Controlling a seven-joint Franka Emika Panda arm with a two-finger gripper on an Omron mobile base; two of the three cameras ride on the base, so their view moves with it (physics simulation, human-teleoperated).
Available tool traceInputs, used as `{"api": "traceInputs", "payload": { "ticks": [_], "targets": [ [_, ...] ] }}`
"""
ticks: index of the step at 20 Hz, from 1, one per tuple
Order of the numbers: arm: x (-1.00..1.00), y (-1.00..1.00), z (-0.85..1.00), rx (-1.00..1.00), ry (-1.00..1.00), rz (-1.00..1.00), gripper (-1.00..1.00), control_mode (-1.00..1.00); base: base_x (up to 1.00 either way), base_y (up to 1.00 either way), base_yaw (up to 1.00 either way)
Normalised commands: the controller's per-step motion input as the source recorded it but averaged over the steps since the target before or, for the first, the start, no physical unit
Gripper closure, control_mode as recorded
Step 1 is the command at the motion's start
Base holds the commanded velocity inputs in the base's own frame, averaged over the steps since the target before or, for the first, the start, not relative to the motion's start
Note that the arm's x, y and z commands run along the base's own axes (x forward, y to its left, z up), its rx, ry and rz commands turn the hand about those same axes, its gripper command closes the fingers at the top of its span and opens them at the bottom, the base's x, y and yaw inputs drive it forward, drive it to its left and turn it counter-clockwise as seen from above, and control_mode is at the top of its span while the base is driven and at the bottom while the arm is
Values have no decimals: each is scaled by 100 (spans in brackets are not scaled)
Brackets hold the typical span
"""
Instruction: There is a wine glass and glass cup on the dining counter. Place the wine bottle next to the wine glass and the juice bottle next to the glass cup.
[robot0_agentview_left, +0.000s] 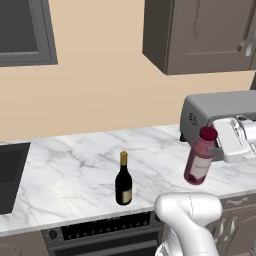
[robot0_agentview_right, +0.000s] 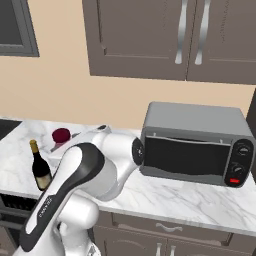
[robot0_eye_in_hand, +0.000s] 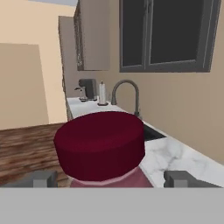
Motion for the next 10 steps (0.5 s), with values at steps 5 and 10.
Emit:
{"api": "traceInputs", "payload": {
  "ticks": [5,10],
  "targets": [
    [0,3,19,-2,3,0,100,-100,0,0,0],
    [0,0,0,0,0,0,100,-100,0,0,0]
  ]
}}
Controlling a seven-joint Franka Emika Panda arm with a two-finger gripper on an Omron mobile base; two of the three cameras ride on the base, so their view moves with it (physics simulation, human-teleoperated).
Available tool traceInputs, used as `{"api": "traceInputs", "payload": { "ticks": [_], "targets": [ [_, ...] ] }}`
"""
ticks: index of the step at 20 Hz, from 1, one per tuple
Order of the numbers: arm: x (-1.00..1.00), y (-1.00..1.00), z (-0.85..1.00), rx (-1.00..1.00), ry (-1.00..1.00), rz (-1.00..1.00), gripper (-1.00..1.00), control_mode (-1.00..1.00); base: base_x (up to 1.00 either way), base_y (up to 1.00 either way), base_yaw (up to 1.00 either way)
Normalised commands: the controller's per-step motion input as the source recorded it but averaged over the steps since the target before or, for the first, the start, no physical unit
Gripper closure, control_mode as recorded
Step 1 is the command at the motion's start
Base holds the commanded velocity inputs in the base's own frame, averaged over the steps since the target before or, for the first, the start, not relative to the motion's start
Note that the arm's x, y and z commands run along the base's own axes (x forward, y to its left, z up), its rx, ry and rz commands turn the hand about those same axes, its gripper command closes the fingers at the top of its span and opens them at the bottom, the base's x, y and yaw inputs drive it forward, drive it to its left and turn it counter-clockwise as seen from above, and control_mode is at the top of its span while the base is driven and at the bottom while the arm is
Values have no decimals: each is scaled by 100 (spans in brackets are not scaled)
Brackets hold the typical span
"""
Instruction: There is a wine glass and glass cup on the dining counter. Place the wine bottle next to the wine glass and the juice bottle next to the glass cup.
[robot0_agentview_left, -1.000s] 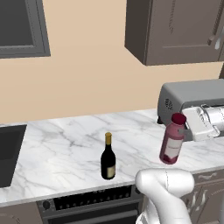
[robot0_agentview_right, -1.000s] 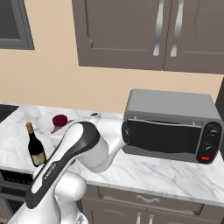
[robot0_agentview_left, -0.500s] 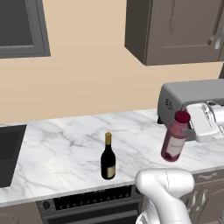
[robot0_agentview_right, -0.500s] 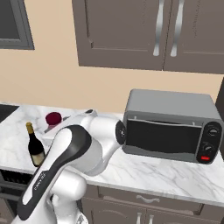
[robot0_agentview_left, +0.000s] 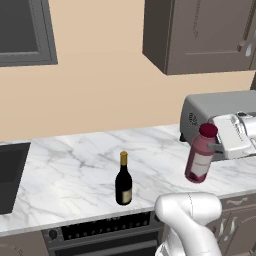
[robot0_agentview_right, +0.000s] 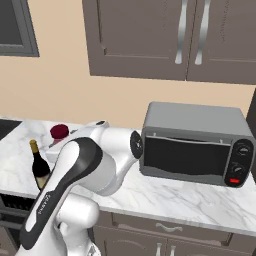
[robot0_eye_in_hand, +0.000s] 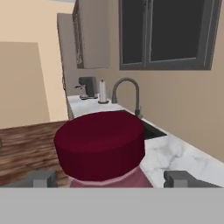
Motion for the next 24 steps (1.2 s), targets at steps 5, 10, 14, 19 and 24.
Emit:
{"api": "traceInputs", "payload": {
  "ticks": [5,10,14,19,24],
  "targets": [
    [0,0,0,0,0,0,100,-100,0,0,0],
    [0,0,0,0,0,0,100,-100,0,0,0],
    [0,0,0,0,0,0,100,-100,0,0,0],
    [0,0,0,0,0,0,100,100,-6,0,0],
    [0,0,0,0,0,0,100,100,-58,0,0]
  ]
}}
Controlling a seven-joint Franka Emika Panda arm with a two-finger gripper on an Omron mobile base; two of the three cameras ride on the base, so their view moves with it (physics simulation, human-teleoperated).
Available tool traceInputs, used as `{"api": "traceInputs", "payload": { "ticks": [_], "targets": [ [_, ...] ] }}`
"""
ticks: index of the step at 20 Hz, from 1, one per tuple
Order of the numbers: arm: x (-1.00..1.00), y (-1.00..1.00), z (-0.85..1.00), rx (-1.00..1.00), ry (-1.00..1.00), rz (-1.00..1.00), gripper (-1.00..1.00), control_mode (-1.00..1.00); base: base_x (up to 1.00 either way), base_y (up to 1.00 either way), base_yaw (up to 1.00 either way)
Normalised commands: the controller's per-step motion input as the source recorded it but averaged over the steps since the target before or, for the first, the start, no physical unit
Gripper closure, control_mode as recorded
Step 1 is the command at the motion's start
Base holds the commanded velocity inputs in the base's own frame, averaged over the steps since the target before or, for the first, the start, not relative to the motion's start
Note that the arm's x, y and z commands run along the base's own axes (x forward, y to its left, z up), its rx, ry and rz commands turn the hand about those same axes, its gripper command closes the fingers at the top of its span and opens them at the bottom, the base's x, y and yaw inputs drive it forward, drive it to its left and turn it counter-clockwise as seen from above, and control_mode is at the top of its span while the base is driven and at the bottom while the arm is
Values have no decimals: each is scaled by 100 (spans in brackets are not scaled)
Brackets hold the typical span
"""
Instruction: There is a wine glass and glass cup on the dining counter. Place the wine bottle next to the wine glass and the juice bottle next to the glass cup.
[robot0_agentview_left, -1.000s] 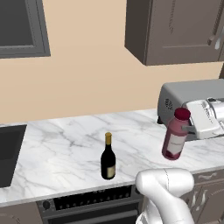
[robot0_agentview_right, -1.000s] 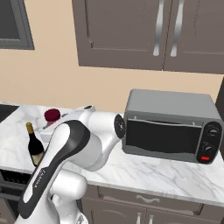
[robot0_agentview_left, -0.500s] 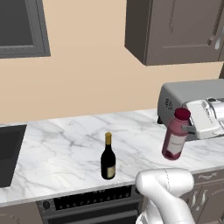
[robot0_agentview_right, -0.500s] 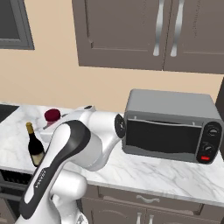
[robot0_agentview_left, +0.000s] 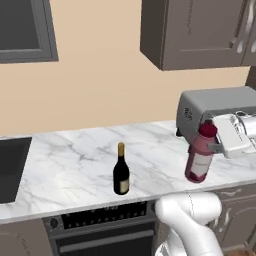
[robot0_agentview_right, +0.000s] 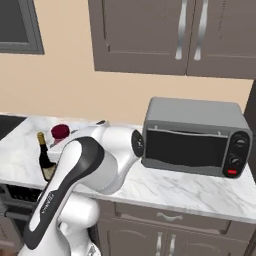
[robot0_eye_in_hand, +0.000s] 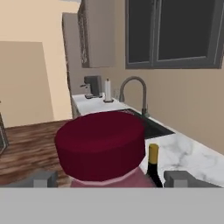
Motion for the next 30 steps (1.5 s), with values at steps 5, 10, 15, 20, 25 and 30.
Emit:
{"api": "traceInputs", "payload": {
  "ticks": [5,10,15,20,25,30],
  "targets": [
    [0,0,0,0,0,0,100,100,-78,-2,0],
    [0,0,0,0,0,0,100,100,-75,-3,0],
    [0,0,0,0,0,0,100,100,-43,-8,49],
    [0,0,0,0,0,0,100,100,-17,-2,77],
    [0,0,0,0,0,0,100,100,-9,-7,79],
    [0,0,0,0,0,0,100,100,-6,-5,80]
  ]
}}
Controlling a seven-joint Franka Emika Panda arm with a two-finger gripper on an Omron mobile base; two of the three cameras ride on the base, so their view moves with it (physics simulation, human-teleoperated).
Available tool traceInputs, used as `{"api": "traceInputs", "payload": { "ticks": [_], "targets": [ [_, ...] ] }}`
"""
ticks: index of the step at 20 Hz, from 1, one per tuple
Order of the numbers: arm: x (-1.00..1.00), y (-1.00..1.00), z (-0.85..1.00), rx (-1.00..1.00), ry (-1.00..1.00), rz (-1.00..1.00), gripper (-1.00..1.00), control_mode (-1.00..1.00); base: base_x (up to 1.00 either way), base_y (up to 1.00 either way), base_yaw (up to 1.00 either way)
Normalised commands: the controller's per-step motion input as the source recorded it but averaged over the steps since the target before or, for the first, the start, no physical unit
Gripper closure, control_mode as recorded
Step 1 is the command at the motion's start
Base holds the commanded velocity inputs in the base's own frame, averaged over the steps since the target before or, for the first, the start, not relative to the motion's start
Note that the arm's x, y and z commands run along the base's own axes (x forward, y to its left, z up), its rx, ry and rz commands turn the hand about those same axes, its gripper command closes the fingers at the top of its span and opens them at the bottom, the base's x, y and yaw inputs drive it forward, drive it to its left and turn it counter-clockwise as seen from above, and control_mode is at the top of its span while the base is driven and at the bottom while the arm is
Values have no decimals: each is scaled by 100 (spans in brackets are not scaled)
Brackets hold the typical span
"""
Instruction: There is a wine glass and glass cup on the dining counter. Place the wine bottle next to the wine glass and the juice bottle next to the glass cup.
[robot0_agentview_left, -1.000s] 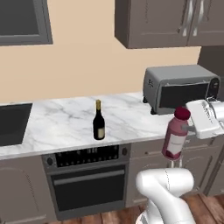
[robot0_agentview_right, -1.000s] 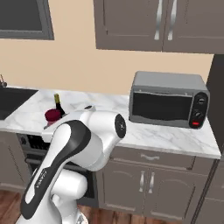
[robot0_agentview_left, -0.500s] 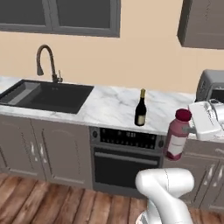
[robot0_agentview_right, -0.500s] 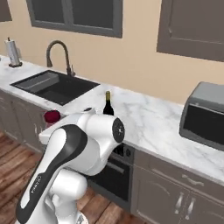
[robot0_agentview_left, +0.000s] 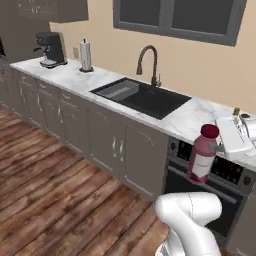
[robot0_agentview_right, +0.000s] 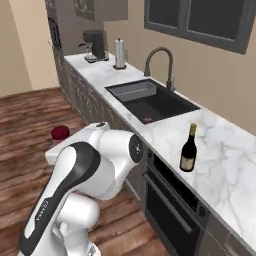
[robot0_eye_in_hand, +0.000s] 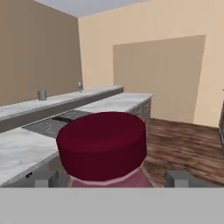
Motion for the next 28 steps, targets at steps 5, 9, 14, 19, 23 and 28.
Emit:
{"api": "traceInputs", "payload": {
  "ticks": [5,9,14,19,23,28],
  "targets": [
    [0,0,0,0,0,0,100,100,-6,-2,83],
    [0,0,0,0,0,0,100,100,-4,0,82],
    [0,0,0,0,0,0,100,100,-1,0,80],
    [0,0,0,0,0,0,100,100,0,0,75],
    [0,0,0,0,0,0,100,100,21,-1,40],
    [0,0,0,0,0,0,100,100,15,-5,49]
  ]
}}
